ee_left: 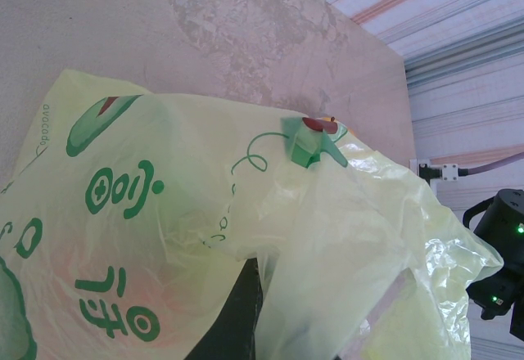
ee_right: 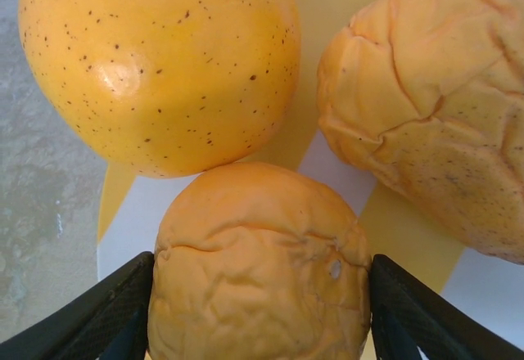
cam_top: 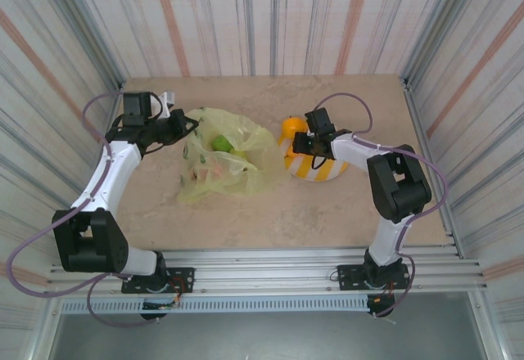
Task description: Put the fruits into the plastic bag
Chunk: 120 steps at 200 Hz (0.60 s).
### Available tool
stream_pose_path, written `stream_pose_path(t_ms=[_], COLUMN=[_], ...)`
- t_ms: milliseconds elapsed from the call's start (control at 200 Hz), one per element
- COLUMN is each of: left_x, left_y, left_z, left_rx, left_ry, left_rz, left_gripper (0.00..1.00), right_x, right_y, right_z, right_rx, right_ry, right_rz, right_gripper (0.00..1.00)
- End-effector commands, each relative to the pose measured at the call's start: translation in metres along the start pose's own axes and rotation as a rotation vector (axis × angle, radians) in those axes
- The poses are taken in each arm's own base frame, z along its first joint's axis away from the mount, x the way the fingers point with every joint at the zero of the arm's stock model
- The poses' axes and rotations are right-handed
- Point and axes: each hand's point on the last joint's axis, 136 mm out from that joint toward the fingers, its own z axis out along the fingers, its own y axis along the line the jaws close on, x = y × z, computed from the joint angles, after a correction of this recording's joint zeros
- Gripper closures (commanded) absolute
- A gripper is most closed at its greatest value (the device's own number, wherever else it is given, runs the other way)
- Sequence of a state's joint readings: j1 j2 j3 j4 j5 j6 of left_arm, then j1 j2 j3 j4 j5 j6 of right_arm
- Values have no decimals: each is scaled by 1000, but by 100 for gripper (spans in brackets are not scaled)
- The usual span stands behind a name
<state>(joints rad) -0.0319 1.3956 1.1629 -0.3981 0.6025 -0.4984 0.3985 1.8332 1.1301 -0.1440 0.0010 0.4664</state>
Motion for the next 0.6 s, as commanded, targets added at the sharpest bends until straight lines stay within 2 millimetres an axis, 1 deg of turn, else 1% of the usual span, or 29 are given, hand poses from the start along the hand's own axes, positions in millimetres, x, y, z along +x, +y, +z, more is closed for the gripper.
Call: stream_pose_path(t_ms=[0, 50, 205, 396, 596], left_x=[1, 0, 0, 0, 1], left_y=[-1, -2, -2, -2, -3], left_z=[-5, -5, -5, -5, -5], left_rx=[9, 9, 9, 13, 18], left_ry=[-9, -10, -10, -9, -6], left_rz=[1, 1, 1, -1, -6], left_gripper=[100, 100, 100, 100, 100], right_x=[2, 2, 0, 8, 23], right_y=[-1, -2, -4, -8, 17], right_z=[1, -2, -22, -55, -102], right_rx=[-7, -10, -15, -29, -190], right_ry=[15, 8, -19, -51, -131], right_rz=[26, 28, 23, 10, -61], right_gripper=[38, 40, 44, 46, 48])
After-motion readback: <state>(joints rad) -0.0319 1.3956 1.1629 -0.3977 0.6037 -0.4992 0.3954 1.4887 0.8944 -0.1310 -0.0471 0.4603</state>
